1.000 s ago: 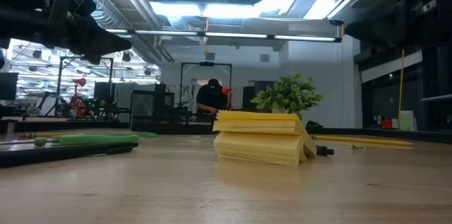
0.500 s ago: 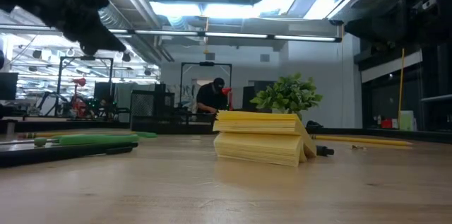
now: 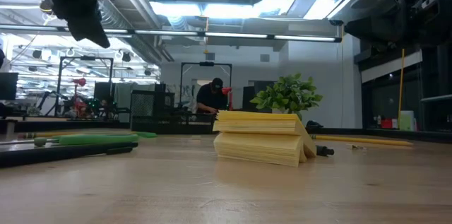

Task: Pick and place office supplies into organizer
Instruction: Put the left pencil into the desk organizer

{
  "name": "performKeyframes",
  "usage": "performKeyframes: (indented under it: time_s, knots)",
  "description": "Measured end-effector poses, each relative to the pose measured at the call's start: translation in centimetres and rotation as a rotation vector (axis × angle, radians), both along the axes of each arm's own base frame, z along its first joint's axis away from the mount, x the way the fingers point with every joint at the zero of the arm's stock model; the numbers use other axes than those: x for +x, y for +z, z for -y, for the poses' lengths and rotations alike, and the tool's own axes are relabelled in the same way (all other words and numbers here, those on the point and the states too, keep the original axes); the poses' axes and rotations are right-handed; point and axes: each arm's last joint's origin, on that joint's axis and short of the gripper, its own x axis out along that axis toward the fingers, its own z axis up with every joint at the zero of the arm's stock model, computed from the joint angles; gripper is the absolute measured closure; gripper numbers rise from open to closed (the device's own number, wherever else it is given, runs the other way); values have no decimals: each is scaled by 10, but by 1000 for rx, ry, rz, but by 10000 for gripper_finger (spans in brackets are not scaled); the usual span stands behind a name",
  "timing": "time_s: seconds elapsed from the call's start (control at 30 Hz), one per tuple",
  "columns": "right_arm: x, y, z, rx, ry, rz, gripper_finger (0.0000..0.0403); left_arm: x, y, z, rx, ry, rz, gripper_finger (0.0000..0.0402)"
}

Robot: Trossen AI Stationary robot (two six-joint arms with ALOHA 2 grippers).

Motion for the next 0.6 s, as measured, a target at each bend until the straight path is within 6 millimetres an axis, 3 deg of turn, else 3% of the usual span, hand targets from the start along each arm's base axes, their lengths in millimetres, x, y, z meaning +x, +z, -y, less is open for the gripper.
performKeyframes:
  time_s: [0.33,0.6]
  knots:
    - [0,-1,0,1,0,-10,354,18,-12,8,-3,51,-187,390]
    - [0,-5,0,-6,0,-50,354,25,-20,8,-10,83,-236,337]
